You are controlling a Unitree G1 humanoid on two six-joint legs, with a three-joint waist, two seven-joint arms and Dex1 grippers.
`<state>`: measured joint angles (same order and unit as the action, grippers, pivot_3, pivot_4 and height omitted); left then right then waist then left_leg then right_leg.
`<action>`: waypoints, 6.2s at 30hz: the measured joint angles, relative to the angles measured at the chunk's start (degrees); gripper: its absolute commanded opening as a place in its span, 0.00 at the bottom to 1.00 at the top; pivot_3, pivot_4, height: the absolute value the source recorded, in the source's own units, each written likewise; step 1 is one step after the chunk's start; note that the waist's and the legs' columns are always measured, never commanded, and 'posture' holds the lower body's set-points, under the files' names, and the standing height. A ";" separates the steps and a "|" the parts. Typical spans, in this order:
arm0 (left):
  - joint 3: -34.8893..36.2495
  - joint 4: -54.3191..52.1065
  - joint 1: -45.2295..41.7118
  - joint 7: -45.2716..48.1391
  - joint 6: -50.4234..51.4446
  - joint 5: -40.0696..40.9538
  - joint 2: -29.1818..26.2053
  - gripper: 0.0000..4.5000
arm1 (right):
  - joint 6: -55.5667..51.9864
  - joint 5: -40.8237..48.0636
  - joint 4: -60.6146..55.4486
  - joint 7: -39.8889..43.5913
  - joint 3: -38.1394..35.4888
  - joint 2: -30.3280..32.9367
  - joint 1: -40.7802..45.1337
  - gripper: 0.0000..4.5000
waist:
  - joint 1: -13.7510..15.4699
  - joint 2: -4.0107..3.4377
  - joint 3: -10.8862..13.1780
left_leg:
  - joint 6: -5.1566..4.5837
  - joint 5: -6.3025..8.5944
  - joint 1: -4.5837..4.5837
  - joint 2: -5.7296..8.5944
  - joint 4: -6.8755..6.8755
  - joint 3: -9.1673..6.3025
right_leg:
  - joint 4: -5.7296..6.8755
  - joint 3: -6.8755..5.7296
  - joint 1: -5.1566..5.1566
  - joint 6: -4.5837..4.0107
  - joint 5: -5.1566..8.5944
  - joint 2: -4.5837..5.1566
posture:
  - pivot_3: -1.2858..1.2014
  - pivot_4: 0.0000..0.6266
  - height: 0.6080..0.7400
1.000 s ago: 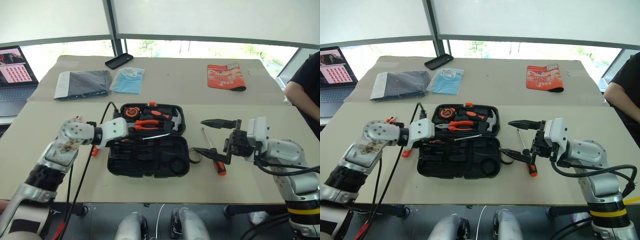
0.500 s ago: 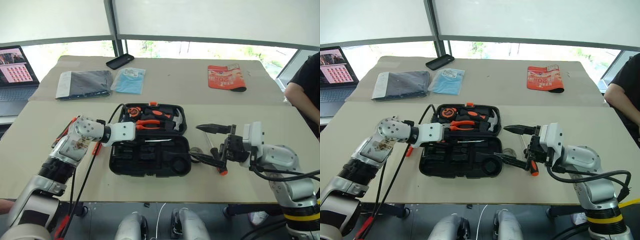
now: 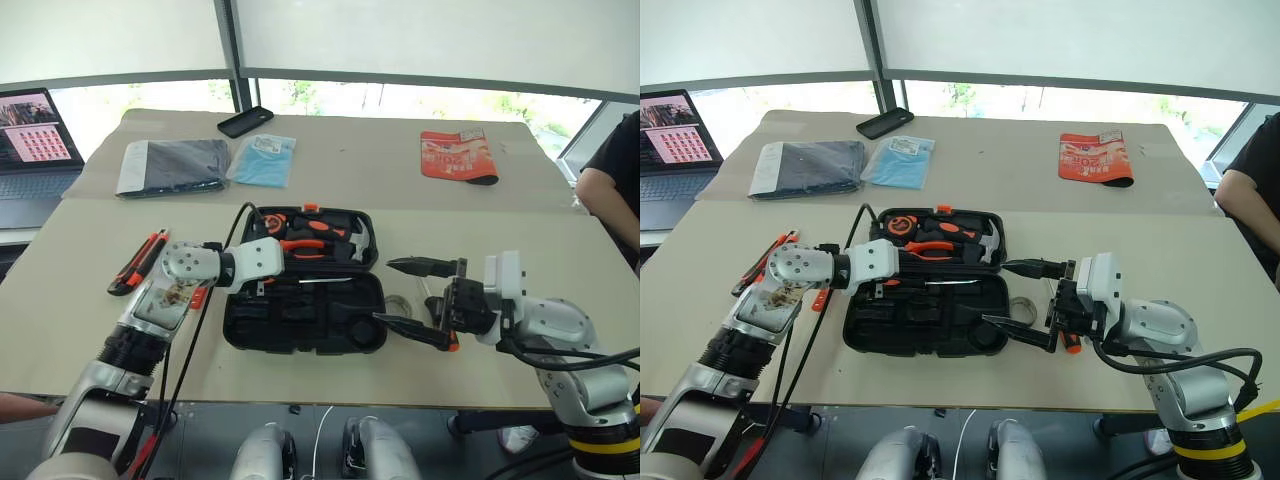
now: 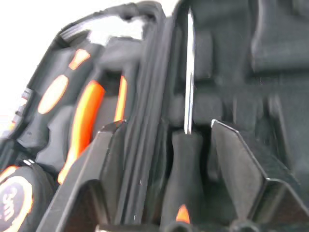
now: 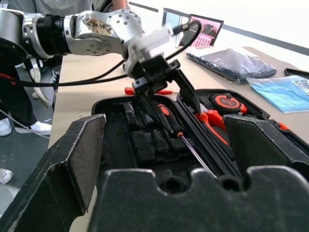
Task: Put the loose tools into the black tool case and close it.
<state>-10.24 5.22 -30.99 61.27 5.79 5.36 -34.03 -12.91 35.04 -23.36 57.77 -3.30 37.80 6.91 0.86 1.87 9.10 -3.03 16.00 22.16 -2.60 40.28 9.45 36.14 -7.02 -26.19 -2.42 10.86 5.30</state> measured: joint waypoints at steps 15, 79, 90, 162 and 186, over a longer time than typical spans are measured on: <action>0.42 0.51 5.26 -7.71 6.45 1.53 6.32 0.01 | -0.19 -0.16 -3.08 -3.25 -1.58 -1.34 -5.16 1.00 | -0.03 -0.01 -0.01 | -0.10 0.06 -0.13 0.01 0.00 -0.06 | 0.04 0.03 0.10 0.05 -0.04 0.00 | 0.52 0.24 1.00; 14.92 -17.24 25.17 11.70 0.11 29.51 0.73 1.00 | -57.02 -3.47 -12.14 -51.54 -17.27 -7.03 -2.69 0.23 | -0.20 -0.80 -0.21 | -0.08 0.33 0.06 0.54 -0.17 -0.86 | -0.08 0.23 0.01 0.46 0.27 -0.07 | 0.52 0.24 1.00; 22.59 -16.12 36.69 5.19 -2.51 27.60 0.74 1.00 | -16.86 -16.39 6.82 -3.17 18.53 6.82 25.98 0.23 | -1.96 -0.64 -0.07 | -0.02 0.24 -0.14 0.46 -0.39 -1.00 | -0.11 0.36 -0.03 0.34 0.30 -0.42 | 0.52 0.24 1.00; 31.55 -18.07 44.93 0.51 -6.03 26.27 -0.91 1.00 | 1.53 -36.17 33.80 9.25 28.92 -13.81 34.63 0.01 | -1.65 -0.65 -0.03 | 0.26 0.13 -0.13 0.57 -0.26 -1.02 | -0.09 0.10 0.08 0.18 0.22 0.33 | 0.52 0.24 1.00; 54.11 -12.03 62.98 -22.75 3.74 28.02 5.19 1.00 | 17.07 -11.69 17.93 14.18 -3.11 -4.83 1.29 0.78 | -0.38 -0.57 0.05 | -0.32 0.68 0.02 0.57 -0.36 -1.05 | -0.44 0.07 0.03 0.36 0.32 0.39 | 0.52 0.24 1.00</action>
<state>43.87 -6.81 31.99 38.52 9.53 33.39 -28.83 4.15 23.35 -5.43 71.94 -6.41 32.97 8.19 0.48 1.29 9.15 -3.35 16.68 22.18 -2.03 39.92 8.40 35.70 -6.95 -26.16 -2.06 11.18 5.69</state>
